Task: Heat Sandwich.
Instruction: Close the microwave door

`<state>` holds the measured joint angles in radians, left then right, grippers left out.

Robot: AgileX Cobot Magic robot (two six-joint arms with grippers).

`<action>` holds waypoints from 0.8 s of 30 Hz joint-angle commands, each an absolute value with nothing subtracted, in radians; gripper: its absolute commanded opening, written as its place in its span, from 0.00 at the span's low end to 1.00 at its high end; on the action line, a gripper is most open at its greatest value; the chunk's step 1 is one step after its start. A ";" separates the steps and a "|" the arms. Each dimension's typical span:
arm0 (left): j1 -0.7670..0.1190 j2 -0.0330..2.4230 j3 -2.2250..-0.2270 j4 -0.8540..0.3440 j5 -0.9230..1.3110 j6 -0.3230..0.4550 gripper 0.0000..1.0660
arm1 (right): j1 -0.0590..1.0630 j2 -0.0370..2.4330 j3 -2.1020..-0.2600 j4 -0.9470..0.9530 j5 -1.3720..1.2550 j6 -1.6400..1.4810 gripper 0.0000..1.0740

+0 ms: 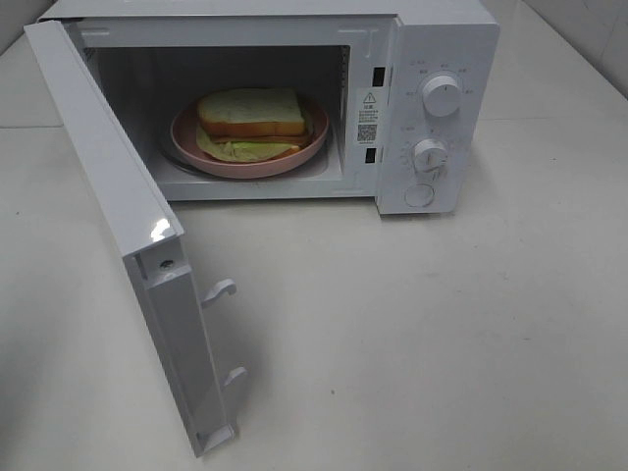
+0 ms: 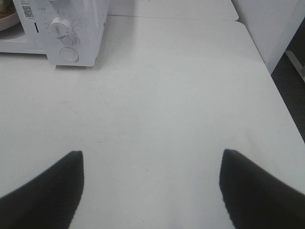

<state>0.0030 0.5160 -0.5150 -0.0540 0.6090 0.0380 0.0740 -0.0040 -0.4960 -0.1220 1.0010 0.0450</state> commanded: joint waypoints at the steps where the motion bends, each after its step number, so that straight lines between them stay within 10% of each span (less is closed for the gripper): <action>1: -0.002 0.571 -0.448 -0.053 0.407 0.076 0.00 | 0.070 -0.032 -0.494 -0.120 0.994 0.047 0.70; 24: -0.002 0.934 -0.197 -0.006 -0.467 0.074 0.00 | 0.070 -0.032 -0.494 -0.120 0.994 0.047 0.70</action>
